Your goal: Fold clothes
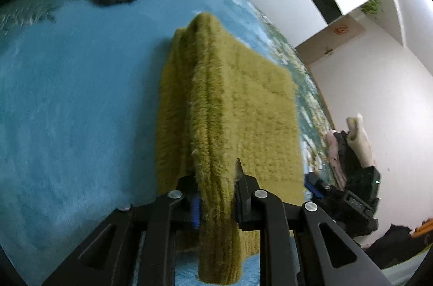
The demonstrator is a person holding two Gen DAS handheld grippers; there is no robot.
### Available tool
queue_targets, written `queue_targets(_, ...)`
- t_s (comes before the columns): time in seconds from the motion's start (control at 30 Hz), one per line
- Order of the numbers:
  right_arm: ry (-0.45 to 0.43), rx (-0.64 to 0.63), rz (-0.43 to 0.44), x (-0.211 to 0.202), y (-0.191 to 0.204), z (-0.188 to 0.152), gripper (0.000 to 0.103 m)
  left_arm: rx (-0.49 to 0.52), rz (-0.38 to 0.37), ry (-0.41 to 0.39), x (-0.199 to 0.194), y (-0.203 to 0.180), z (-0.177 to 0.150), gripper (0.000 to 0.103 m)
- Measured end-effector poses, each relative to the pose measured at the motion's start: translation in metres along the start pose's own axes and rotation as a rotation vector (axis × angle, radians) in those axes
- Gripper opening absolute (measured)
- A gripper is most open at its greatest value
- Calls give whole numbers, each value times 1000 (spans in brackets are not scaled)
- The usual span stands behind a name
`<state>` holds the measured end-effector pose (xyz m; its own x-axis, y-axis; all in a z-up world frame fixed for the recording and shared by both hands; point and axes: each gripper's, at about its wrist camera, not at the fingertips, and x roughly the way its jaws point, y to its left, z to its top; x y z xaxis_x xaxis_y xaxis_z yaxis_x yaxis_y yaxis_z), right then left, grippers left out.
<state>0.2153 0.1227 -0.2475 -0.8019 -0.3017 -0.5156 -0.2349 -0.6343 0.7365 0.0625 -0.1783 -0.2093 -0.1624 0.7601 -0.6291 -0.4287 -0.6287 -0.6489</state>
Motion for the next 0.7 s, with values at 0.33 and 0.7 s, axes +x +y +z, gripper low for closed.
queue_targets(0.33, 9, 6, -12, 2, -2, -2, 27, -127, -41, 26, 10, 36, 52, 70)
queue_targets(0.7, 118, 105, 83, 14, -5, -30, 62, -89, -43, 122, 71, 43, 108, 75)
